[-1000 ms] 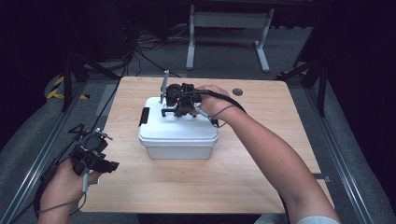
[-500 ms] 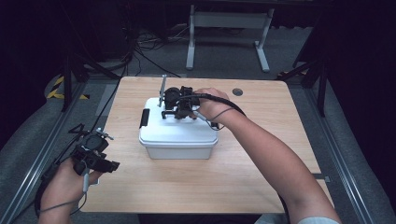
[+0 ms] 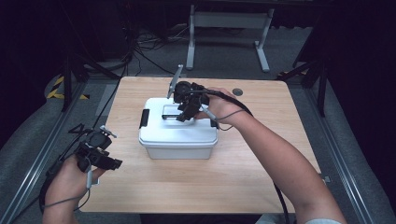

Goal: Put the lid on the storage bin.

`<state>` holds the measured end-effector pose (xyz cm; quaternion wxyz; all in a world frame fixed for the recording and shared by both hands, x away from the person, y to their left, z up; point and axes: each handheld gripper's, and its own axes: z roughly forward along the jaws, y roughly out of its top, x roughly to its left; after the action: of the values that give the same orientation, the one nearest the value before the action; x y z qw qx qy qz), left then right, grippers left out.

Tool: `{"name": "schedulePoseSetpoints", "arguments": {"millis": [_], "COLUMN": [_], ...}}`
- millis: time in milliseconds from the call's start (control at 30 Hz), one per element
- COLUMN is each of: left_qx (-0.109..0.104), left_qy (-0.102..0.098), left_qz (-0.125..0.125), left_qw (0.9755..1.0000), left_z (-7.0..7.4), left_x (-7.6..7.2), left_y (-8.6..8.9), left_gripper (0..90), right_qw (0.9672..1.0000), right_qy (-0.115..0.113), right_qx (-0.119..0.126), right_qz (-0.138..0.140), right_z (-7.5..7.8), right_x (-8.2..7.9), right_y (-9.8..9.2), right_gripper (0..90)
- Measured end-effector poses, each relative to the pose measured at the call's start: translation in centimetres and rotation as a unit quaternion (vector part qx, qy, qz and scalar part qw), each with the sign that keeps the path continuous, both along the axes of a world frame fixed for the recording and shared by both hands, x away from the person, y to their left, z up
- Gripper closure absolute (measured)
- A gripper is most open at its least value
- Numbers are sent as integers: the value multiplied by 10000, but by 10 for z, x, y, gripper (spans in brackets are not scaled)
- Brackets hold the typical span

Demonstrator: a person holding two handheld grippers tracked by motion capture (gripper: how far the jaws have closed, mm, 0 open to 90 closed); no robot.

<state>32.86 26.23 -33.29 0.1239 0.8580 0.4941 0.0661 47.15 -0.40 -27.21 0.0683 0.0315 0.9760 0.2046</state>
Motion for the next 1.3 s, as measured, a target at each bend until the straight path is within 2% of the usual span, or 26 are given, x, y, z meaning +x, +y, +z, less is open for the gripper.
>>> {"name": "schedulePoseSetpoints", "arguments": {"millis": [233, 433, 467, 567, 600, 733, 900, 933, 1100, 1300], "left_qx": [23, -40, 4, -25, -25, -69, -72, -129, -78, -152], "left_qy": [-19, -22, -44, -8, -8, -44, -111, -92, -235, -267], "left_qz": [-50, 28, -41, -26, -26, 14, -78, -25, -132, -10], "left_qw": [10000, 10000, 10000, 10000, 10000, 10000, 9999, 9999, 9996, 9995], "left_z": [0, 1, 1, 0, 0, -1, 2, 2, 1, 2], "left_x": [2, 3, 4, 7, 7, 10, 15, 15, 18, 16], "left_y": [-2, -3, -2, -4, -4, -7, -8, -9, -9, -4], "left_gripper": [435, 435, 435, 434, 432, 429, 428, 427, 401, 408], "right_qw": [9989, 9975, 9972, 9958, 9958, 9936, 9912, 9906, 9888, 9854], "right_qy": [-165, -267, -279, -326, -326, -327, -308, -310, -321, -251], "right_qx": [278, 395, 430, 479, 479, 556, 608, 617, 611, 606], "right_qz": [-341, -521, -551, -713, -713, -923, -1135, -1178, -1320, -1574], "right_z": [19, 29, 29, 33, 33, 36, 38, 39, 39, 39], "right_x": [-5, -10, -11, -15, -15, -18, -20, -20, -22, -22], "right_y": [-34, -61, -65, -82, -82, -105, -130, -134, -157, -181], "right_gripper": [516, 503, 502, 503, 503, 503, 503, 503, 500, 518]}}
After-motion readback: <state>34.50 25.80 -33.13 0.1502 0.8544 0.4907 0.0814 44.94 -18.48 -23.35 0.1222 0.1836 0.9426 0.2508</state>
